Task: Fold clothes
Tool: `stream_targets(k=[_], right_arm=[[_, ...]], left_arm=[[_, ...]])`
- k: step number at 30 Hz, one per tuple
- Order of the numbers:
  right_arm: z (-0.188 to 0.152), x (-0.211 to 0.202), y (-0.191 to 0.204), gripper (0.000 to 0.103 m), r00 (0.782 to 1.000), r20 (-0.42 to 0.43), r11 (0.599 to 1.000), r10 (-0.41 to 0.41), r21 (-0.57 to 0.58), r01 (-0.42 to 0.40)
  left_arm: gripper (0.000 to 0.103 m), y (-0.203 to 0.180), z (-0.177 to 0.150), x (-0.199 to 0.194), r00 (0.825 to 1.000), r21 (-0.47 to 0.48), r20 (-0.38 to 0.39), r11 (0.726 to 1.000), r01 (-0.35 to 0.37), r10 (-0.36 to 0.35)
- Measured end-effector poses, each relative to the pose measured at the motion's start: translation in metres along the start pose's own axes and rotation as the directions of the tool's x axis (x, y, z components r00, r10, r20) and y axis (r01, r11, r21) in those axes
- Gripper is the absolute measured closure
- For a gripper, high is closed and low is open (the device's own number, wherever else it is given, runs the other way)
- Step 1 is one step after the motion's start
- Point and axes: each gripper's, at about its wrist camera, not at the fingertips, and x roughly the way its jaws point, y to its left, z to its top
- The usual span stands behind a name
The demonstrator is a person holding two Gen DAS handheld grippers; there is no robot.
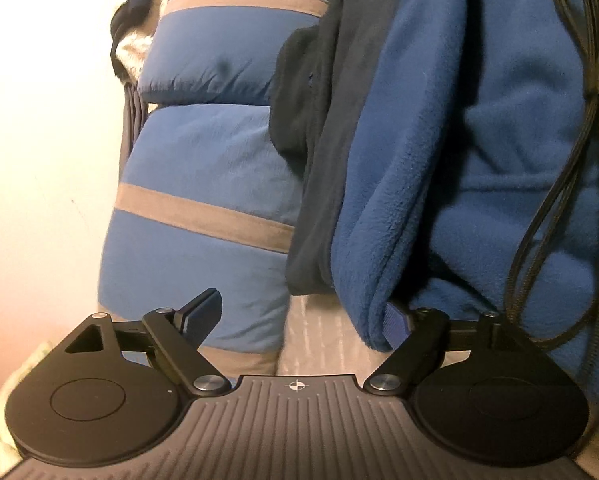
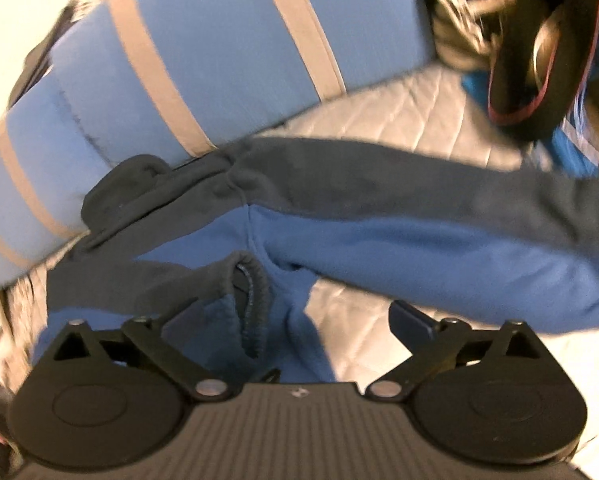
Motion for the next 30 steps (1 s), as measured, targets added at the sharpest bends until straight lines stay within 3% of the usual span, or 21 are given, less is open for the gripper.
stream_targets(k=[4, 9, 12, 16, 20, 23, 26, 30], right_arm=[[0.005, -0.038, 0.005, 0.0, 1.0, 0.027, 0.993, -0.013, -0.116, 0.016], [0.012, -0.083, 0.011, 0.0, 0.995, 0.103, 0.971, 0.001, -0.239, 0.024], [0.016, -0.108, 0.014, 0.0, 0.987, 0.16, 0.951, 0.013, -0.307, 0.037], [0.023, -0.136, 0.013, 0.0, 0.97, 0.229, 0.946, 0.076, -0.324, 0.003], [0.019, -0.14, 0.015, 0.0, 0.953, 0.289, 0.943, 0.093, -0.333, 0.008], [0.007, -0.129, 0.022, 0.0, 0.953, 0.294, 0.932, 0.075, -0.36, 0.038], [-0.008, -0.114, 0.037, 0.0, 0.952, 0.304, 0.91, 0.028, -0.403, 0.102], [-0.028, -0.091, 0.059, 0.0, 0.947, 0.317, 0.866, -0.056, -0.456, 0.204]], left_arm=[[0.019, 0.017, -0.008, -0.021, 0.998, -0.045, 0.017, 0.997, 0.057, -0.057], [0.019, 0.054, -0.025, -0.047, 0.995, -0.167, 0.016, 0.981, 0.099, -0.098], [0.019, 0.083, -0.036, -0.059, 0.993, -0.266, 0.009, 0.957, 0.117, -0.118], [0.019, 0.116, -0.048, -0.065, 0.993, -0.416, -0.027, 0.905, 0.092, -0.113], [0.019, 0.132, -0.057, -0.056, 0.984, -0.585, -0.065, 0.806, 0.095, -0.164], [0.019, 0.13, -0.057, -0.051, 0.974, -0.682, -0.066, 0.723, 0.115, -0.217], [0.019, 0.124, -0.053, -0.047, 0.962, -0.753, -0.06, 0.644, 0.131, -0.267], [0.019, 0.114, -0.045, -0.044, 0.946, -0.807, -0.038, 0.568, 0.162, -0.323]])
